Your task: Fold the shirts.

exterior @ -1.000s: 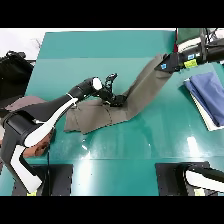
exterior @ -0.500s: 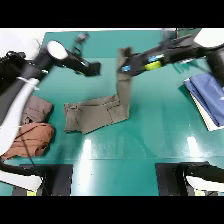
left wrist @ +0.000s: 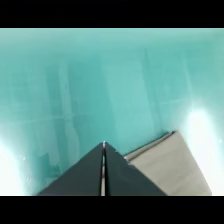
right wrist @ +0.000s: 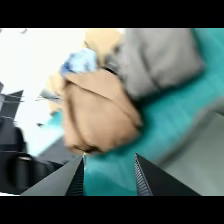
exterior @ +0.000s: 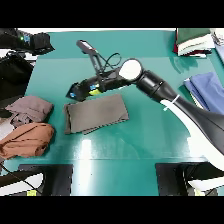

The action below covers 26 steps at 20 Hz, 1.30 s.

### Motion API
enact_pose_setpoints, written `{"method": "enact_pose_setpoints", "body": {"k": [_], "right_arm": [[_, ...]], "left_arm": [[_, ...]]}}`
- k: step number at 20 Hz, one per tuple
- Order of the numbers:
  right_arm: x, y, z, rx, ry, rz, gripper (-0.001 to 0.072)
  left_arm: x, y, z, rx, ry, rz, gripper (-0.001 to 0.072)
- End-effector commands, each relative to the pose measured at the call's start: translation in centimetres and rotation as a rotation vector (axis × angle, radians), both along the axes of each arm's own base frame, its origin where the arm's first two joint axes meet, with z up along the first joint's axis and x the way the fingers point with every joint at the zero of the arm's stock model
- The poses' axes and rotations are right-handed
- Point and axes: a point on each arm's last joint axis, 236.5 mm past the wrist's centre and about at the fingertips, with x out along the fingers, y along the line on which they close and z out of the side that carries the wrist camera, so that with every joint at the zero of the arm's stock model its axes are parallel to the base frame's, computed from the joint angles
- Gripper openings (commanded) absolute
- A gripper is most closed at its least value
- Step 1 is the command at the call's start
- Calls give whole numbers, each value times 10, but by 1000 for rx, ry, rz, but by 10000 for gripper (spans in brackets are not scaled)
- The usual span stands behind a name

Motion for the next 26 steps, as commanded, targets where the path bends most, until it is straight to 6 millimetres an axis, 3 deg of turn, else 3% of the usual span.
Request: {"method": "enact_pose_setpoints", "body": {"k": [1,4,5,6,8,11,13,17,19,21,23,24,26], "right_arm": [[32,-68,-37,-130,20,-97,364],[55,-168,-97,-273,151,-255,370],[58,-197,-119,-292,230,-306,469],[58,-222,-143,-318,304,-345,582],[58,-249,-179,-323,440,-401,585],[60,-242,-212,-262,606,-426,582],[57,-223,-232,-251,675,-400,580],[62,-159,-237,-196,678,-291,546],[66,-129,-239,-196,634,-250,365],[68,-104,-237,-193,594,-209,91],[83,-94,-223,-177,521,-200,19],[97,-99,-214,-182,470,-208,18],[131,-136,-190,-234,359,-259,18]], "left_arm": [[-7,6,1,12,11,0,32],[-3,4,6,-5,-13,2,32],[-3,2,7,-12,-15,0,31],[-2,0,7,-22,-16,-2,31],[-2,-1,6,-28,-12,-7,32],[-1,-1,6,-21,-21,-14,32],[-1,-2,7,-24,-26,-13,32],[1,-2,10,-31,-36,-11,32],[0,-6,9,-29,-35,-20,31],[-3,-23,10,-22,-42,-55,31],[-7,-45,13,-16,-63,-101,31],[-9,-56,15,-20,-72,-122,31],[-15,-74,17,-23,-83,-161,31]]}}
